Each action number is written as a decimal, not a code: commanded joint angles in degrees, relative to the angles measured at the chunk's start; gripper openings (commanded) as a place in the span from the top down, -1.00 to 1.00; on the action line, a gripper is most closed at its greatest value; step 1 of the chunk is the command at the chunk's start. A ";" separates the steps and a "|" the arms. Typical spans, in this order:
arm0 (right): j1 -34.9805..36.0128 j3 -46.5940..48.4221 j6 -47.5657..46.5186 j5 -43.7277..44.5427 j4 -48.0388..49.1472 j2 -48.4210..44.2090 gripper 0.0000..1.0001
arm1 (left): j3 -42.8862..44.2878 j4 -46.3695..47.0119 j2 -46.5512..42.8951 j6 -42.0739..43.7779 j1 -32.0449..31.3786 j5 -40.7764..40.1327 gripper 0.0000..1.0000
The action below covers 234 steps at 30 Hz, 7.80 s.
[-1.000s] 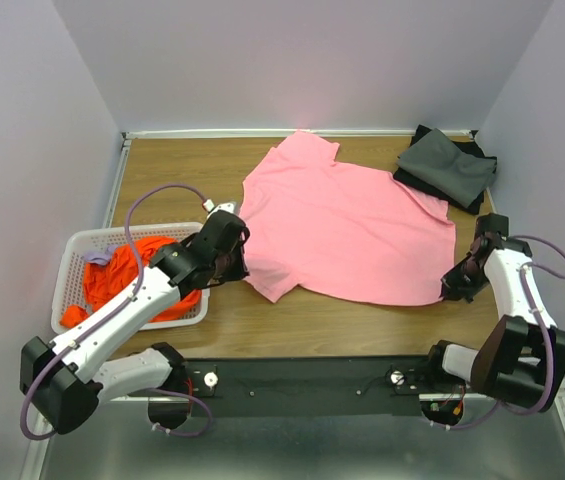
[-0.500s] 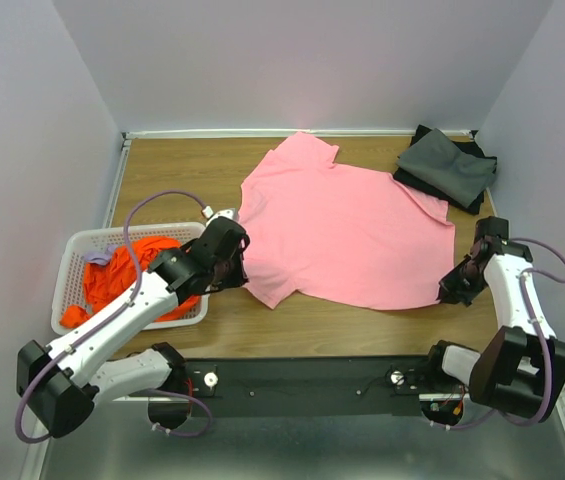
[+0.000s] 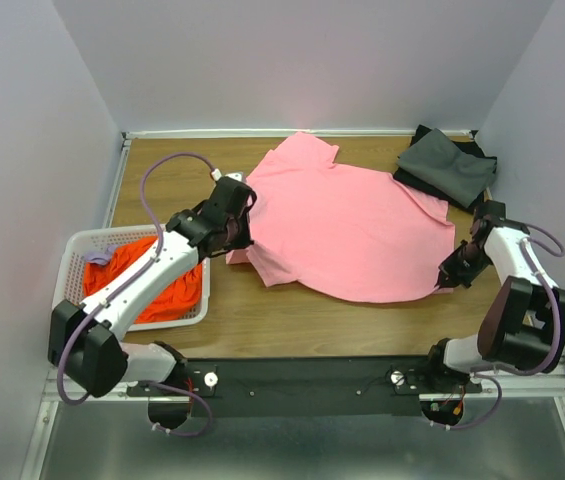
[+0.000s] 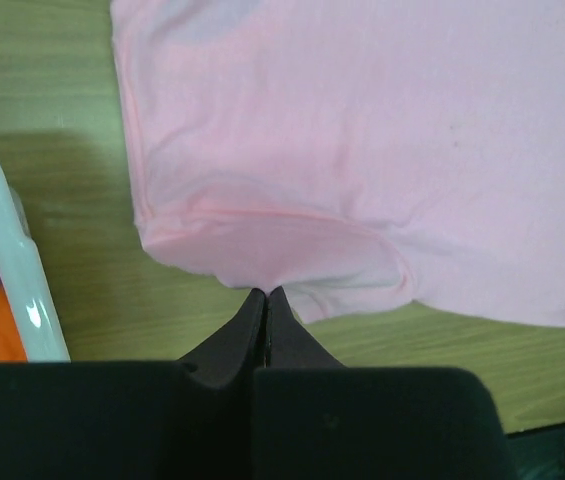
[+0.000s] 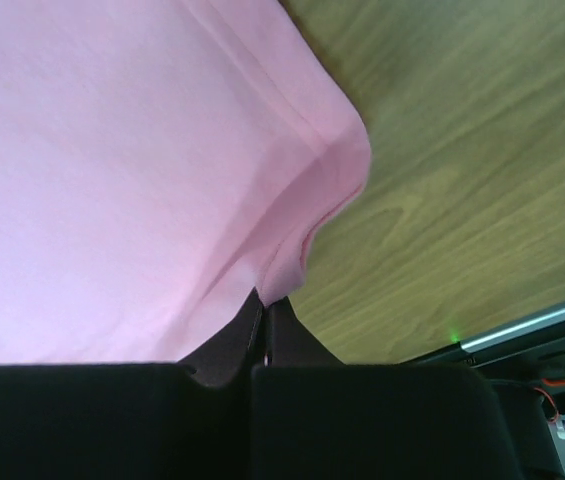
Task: Fold and stack the t-shirts
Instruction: Fold the tshirt
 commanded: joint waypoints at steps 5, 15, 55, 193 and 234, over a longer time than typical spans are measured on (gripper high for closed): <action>0.29 7.94 -2.91 -3.40 2.31 6.86 0.95 | 10.00 3.84 8.96 9.66 3.34 1.94 1.00; 0.20 15.42 -2.91 -6.31 3.36 15.83 0.95 | 24.95 1.74 24.59 18.18 6.51 4.31 1.00; 0.20 27.64 0.16 0.37 3.54 26.91 0.96 | 46.66 -2.22 43.33 23.73 10.64 6.07 1.00; -6.30 5.93 -10.74 -0.50 7.76 -0.07 -0.40 | 19.68 12.72 36.91 5.54 -0.78 3.44 -0.23; -6.30 5.84 -11.00 -3.41 7.76 -0.33 -0.42 | 25.31 10.61 45.09 8.17 -1.40 -2.10 0.08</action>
